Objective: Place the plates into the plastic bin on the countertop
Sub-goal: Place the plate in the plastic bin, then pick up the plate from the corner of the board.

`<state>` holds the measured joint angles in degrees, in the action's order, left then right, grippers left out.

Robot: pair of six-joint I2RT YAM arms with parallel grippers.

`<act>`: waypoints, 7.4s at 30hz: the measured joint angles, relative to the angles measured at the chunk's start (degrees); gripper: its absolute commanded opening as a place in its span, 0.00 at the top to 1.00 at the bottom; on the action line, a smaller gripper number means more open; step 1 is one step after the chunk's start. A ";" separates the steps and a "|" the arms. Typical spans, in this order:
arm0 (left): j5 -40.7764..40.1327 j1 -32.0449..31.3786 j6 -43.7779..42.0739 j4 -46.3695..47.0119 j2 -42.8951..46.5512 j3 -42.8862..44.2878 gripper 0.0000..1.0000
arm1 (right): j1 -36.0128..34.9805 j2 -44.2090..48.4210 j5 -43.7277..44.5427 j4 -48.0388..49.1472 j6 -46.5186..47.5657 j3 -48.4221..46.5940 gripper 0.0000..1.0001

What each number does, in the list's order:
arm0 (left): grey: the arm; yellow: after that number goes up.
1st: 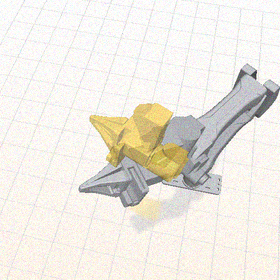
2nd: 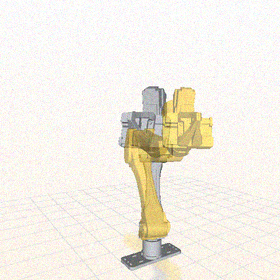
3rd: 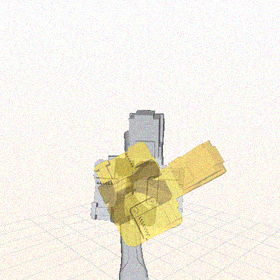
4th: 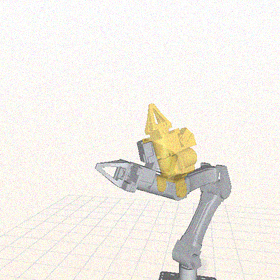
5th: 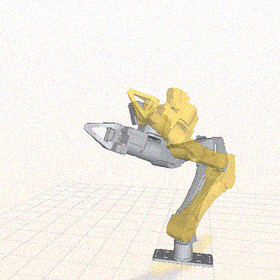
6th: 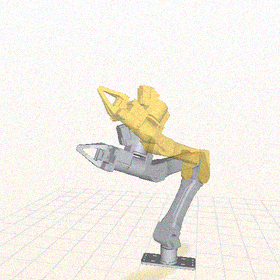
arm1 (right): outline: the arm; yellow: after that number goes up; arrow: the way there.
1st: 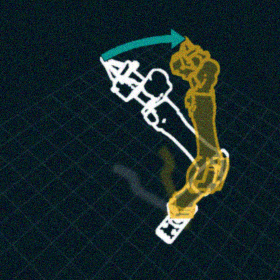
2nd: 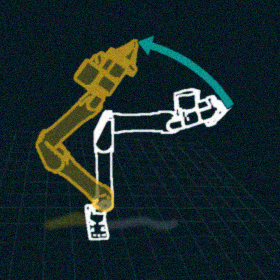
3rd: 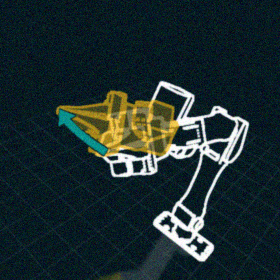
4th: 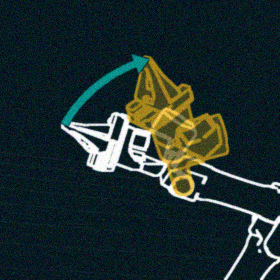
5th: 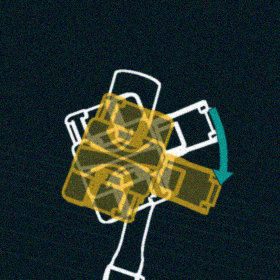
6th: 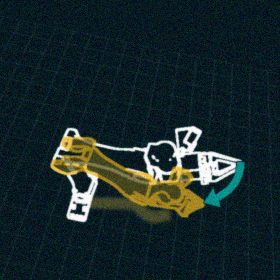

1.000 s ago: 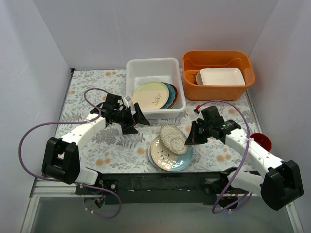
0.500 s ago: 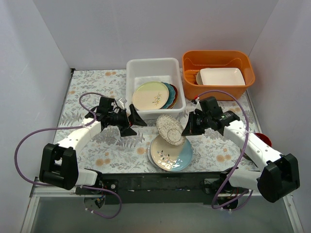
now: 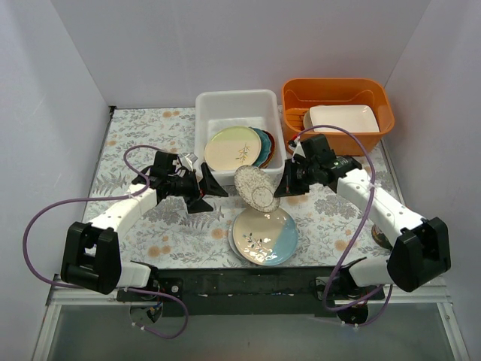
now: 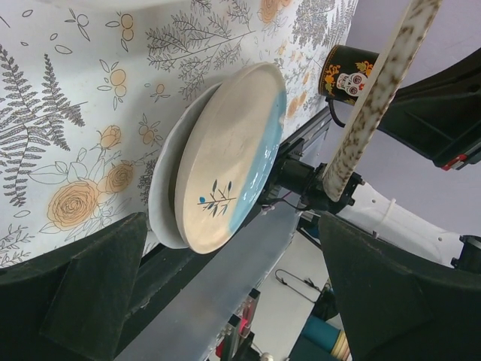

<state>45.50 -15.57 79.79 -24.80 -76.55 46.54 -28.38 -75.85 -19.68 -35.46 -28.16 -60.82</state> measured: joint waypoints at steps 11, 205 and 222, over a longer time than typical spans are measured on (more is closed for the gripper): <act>0.44 0.02 0.07 -0.07 0.66 -2.49 0.02 | 0.02 -9.79 0.02 1.90 1.62 -8.31 0.99; -8.09 -21.92 11.28 14.67 -9.73 -5.53 0.44 | 6.58 19.21 0.22 11.67 -3.15 34.80 0.97; -5.11 -24.50 11.23 16.46 -11.67 -3.61 1.00 | 6.84 20.00 2.82 8.74 -2.82 36.79 0.97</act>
<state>40.38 -40.07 91.02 -8.34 -88.23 42.94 -21.54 -55.86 -16.86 -26.72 -30.98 -24.03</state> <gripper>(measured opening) 0.160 0.075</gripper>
